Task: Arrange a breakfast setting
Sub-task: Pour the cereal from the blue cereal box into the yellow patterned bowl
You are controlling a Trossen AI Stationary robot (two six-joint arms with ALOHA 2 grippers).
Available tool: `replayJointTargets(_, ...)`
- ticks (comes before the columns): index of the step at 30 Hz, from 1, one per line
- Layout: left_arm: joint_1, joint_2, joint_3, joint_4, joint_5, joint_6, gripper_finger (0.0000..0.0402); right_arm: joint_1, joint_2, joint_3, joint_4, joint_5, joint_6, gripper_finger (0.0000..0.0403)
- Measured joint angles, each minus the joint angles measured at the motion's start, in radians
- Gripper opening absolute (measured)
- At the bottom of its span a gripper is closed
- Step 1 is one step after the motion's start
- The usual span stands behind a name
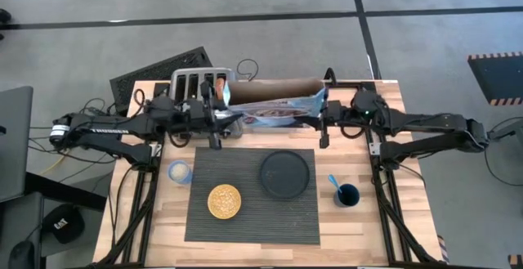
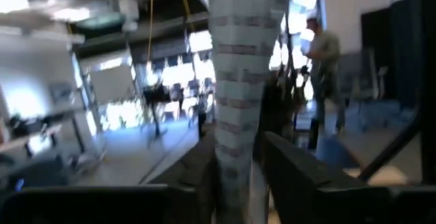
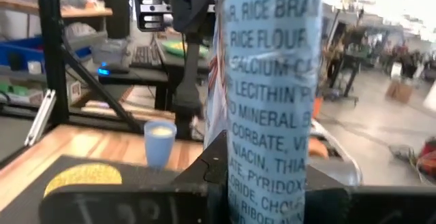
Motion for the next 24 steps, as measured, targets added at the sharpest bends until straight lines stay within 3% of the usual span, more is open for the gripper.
replayJointTargets(7,0.006,0.075,-0.001,-0.051,-0.036,-0.027,0.0190,0.006,-0.009,0.000,-0.063,-0.036,0.022,0.0070)
replayJointTargets(15,0.012,0.162,-0.001,-0.037,-0.037,-0.008,0.0194,0.021,0.025,-0.001,-0.061,-0.045,0.022,0.0070)
replayJointTargets(19,0.013,0.180,-0.001,-0.043,0.006,0.000,0.0140,0.022,0.024,-0.001,-0.061,-0.044,0.022,0.0069)
replayJointTargets(24,0.013,0.178,-0.001,-0.035,0.014,0.034,0.0023,0.022,0.025,-0.001,-0.051,-0.049,0.027,0.0069)
